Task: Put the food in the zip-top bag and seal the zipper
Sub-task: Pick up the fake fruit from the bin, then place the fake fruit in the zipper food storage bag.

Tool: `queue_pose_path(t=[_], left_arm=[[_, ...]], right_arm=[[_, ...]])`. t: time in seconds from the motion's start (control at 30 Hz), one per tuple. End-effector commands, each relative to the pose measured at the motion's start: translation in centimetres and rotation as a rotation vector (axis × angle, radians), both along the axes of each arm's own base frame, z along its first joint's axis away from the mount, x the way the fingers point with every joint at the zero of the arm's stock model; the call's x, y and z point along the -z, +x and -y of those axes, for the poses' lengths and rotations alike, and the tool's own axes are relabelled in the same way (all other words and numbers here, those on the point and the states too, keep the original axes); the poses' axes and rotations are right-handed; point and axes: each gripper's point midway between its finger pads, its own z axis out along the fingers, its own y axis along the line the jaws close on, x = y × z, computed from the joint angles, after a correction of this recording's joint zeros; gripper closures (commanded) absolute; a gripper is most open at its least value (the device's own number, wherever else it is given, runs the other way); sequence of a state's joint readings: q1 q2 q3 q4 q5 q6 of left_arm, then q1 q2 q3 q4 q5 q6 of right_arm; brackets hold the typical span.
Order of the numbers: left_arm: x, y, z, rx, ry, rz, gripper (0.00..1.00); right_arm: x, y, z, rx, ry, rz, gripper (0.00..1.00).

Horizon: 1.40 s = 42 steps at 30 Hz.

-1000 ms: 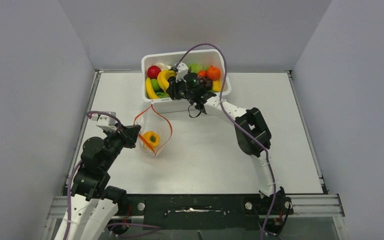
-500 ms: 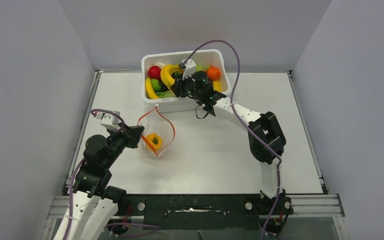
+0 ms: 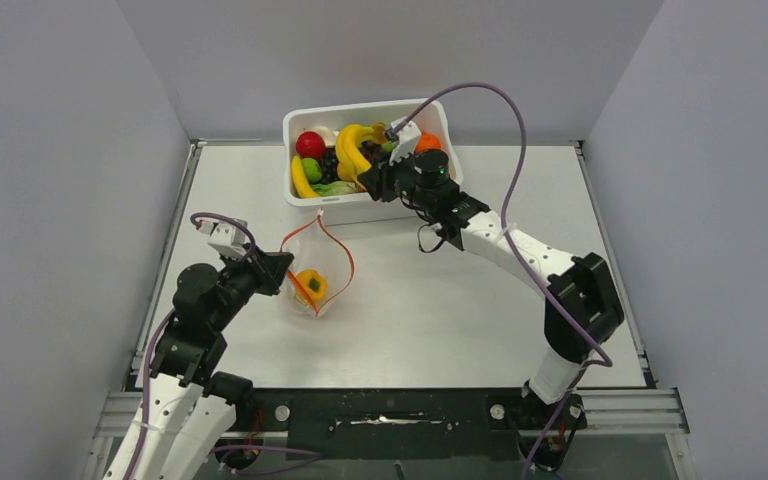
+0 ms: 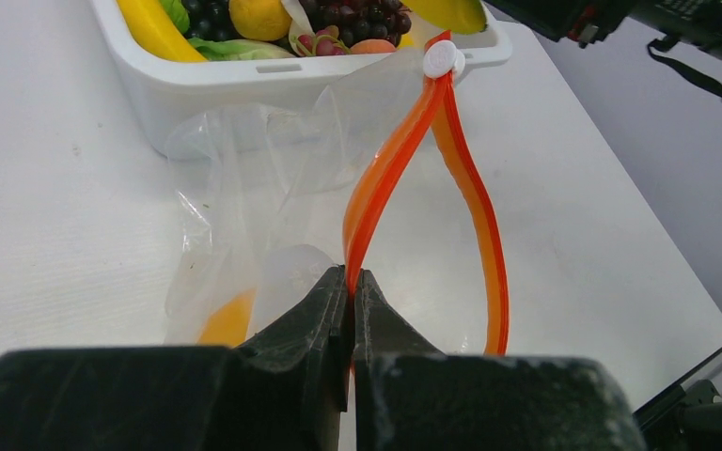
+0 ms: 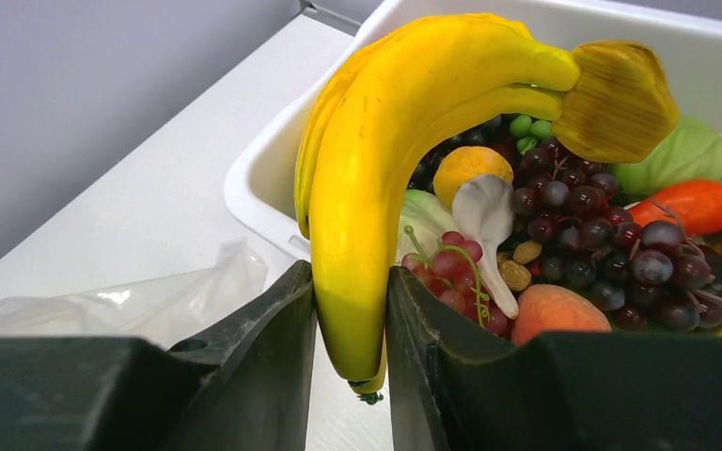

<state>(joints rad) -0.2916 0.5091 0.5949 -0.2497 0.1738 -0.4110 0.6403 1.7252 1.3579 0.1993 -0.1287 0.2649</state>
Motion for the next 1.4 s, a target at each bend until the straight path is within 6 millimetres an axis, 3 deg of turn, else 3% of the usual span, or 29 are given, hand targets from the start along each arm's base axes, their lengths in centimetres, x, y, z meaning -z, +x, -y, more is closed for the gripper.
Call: queue_pose_path(t=[0.0, 0.27, 0.63, 0.9, 1.13, 1.37], left_arm=[[-2.5, 0.3, 0.3, 0.019, -0.024, 0.093, 1.00], [-2.1, 0.5, 0.4, 0.019, -0.018, 0.077, 1.00], [-1.8, 0.7, 0.6, 0.029, -0.016, 0.073, 1.00], [-1.9, 0.7, 0.7, 0.041, -0.019, 0.077, 1.00], [-1.9, 0.5, 1.0, 0.059, -0.022, 0.080, 1.00], [-2.1, 0.2, 1.5, 0.092, -0.029, 0.093, 1.00]], right_arm=[[-6.2, -2.5, 2.0, -0.007, 0.074, 0.121, 0.95], [-7.4, -8.4, 3.9, -0.082, 0.070, 0.129, 0.96], [-8.0, -18.6, 2.8, -0.349, 0.043, 0.137, 0.97], [-8.7, -23.4, 3.3, -0.487, 0.047, 0.119, 0.97], [-7.5, -28.2, 2.6, -0.725, 0.040, 0.035, 0.96], [-6.1, -30.8, 2.0, -0.853, -0.012, -0.003, 0.97]])
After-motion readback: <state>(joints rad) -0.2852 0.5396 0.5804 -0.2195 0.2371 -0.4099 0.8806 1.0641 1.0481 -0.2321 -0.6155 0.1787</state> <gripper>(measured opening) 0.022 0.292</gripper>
